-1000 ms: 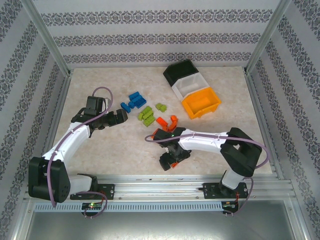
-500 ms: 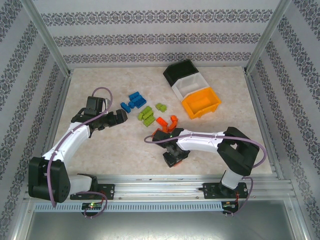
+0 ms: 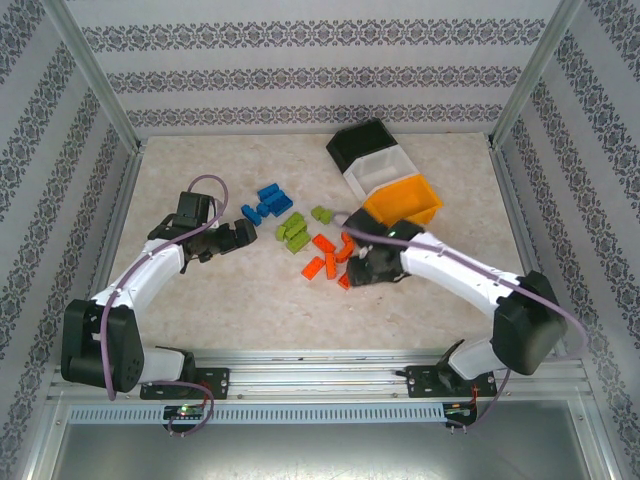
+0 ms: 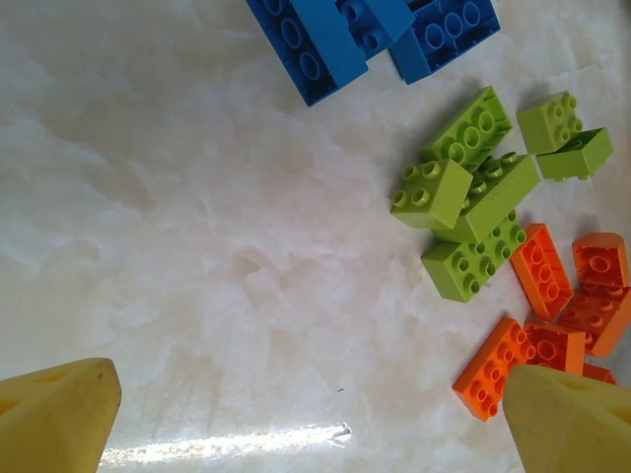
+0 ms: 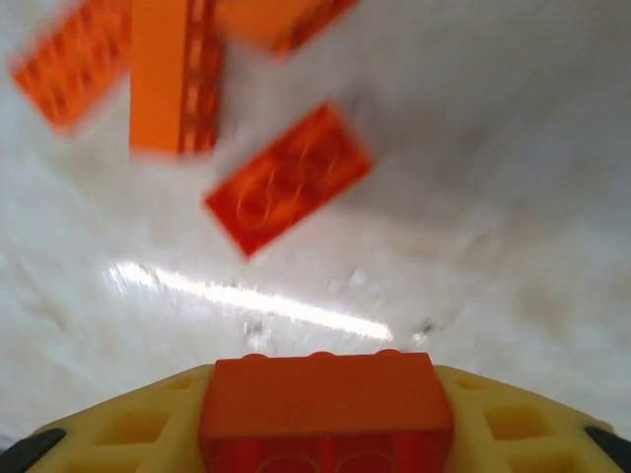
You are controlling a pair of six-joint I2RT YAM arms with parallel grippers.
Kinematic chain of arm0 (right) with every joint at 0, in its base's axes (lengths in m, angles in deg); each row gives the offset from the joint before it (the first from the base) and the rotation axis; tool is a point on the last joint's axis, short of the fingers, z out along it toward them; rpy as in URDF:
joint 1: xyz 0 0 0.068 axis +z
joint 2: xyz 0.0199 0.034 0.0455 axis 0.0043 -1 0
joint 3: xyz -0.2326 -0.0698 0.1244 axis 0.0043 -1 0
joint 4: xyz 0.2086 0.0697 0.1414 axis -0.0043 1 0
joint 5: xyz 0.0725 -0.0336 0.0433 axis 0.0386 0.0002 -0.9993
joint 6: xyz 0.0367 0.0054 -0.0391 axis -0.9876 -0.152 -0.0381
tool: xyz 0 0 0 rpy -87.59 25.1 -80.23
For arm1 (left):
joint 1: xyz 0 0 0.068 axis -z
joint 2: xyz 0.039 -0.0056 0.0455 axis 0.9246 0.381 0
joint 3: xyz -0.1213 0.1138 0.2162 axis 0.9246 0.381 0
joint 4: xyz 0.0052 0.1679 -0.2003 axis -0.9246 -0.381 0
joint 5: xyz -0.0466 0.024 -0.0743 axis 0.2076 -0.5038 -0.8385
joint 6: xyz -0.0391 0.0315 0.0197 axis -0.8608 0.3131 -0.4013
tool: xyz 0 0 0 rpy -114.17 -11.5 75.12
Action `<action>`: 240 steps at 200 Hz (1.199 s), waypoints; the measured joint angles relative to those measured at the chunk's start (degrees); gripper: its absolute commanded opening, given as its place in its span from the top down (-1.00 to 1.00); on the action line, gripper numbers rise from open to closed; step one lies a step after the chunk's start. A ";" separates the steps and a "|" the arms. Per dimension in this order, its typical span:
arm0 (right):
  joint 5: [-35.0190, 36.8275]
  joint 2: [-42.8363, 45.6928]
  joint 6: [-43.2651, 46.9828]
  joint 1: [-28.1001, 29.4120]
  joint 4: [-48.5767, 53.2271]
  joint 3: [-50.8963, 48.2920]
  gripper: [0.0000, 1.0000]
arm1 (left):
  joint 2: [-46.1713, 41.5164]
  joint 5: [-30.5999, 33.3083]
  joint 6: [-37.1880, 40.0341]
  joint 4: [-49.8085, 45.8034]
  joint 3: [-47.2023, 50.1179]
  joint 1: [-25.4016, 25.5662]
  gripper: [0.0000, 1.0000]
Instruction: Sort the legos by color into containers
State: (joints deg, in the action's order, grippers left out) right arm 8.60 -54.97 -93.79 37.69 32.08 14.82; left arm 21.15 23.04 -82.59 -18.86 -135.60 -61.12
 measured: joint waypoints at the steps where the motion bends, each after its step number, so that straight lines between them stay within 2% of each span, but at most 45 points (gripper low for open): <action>1: 0.00 0.02 0.00 -0.68 0.00 0.39 0.14 | 0.00 0.00 -0.02 0.04 0.00 0.00 -1.00; 37: -2.67 -3.50 0.00 -16.17 0.42 11.67 0.15 | 0.55 -0.63 -0.13 0.70 -0.20 0.00 -1.00; 72: -3.39 -14.91 0.98 -24.15 0.63 22.05 0.14 | 1.66 -1.36 -0.13 0.68 -1.44 0.00 -1.00; 110: -1.81 -27.89 4.37 -26.12 1.73 31.47 0.13 | 1.66 -1.42 -0.04 -0.07 -2.14 0.00 -1.00; 160: 0.22 -36.30 7.45 -26.27 2.43 35.56 0.06 | 1.66 -1.11 0.15 -2.16 -3.72 0.00 -1.00; 204: 0.98 -39.58 8.90 -26.97 2.99 38.51 -0.40 | 1.66 -0.74 0.13 -3.45 -4.72 0.00 -1.00; 240: 1.62 -39.50 10.21 -26.95 3.80 41.62 -0.50 | 1.84 -0.55 0.13 -3.45 -5.70 0.00 -1.00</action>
State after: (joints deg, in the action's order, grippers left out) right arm 10.21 -94.47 -83.58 10.74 35.88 56.44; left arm 22.98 22.50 -82.46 -22.32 -141.30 -61.12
